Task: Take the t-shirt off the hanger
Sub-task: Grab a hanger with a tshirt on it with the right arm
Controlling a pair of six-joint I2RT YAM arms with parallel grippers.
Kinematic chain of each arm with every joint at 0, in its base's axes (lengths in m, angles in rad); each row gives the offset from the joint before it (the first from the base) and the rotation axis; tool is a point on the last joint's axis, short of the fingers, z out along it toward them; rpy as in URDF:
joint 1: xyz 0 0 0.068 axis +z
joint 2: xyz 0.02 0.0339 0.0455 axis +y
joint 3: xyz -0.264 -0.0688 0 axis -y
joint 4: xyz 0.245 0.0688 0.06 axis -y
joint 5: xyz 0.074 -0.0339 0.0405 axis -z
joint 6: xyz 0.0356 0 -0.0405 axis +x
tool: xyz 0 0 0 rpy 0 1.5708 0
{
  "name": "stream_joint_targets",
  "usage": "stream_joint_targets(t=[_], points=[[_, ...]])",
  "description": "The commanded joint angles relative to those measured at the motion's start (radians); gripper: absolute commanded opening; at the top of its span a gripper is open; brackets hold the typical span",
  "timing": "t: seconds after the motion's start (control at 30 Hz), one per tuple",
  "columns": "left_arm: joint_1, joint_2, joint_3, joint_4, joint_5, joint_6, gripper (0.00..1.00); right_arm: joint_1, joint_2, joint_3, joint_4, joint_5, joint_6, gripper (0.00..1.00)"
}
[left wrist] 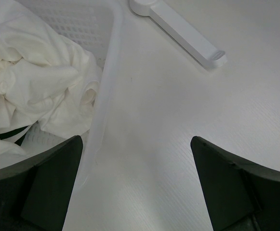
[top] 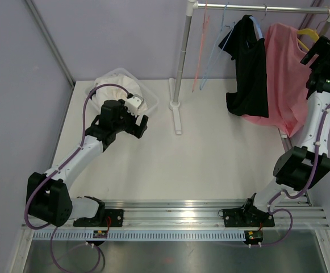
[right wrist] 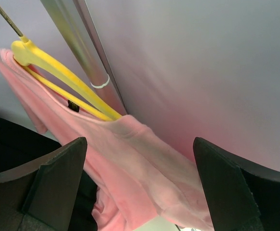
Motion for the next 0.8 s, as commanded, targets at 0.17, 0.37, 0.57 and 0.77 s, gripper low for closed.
stream_joint_targets(t=[0.17,0.37,0.57,0.77], points=[[-0.007,0.002,0.042,0.031,-0.017,0.018,0.99,-0.005,0.037,0.095,-0.027,-0.035,0.013,0.88],[-0.009,0.005,0.044,0.031,-0.018,0.018,0.99,-0.004,0.020,0.084,-0.021,-0.070,0.027,0.56],[-0.010,0.002,0.044,0.029,-0.020,0.018,0.99,-0.005,0.010,0.084,-0.040,-0.125,0.024,0.45],[-0.012,0.002,0.042,0.029,-0.020,0.022,0.99,-0.005,0.008,0.104,-0.075,-0.231,0.018,0.38]])
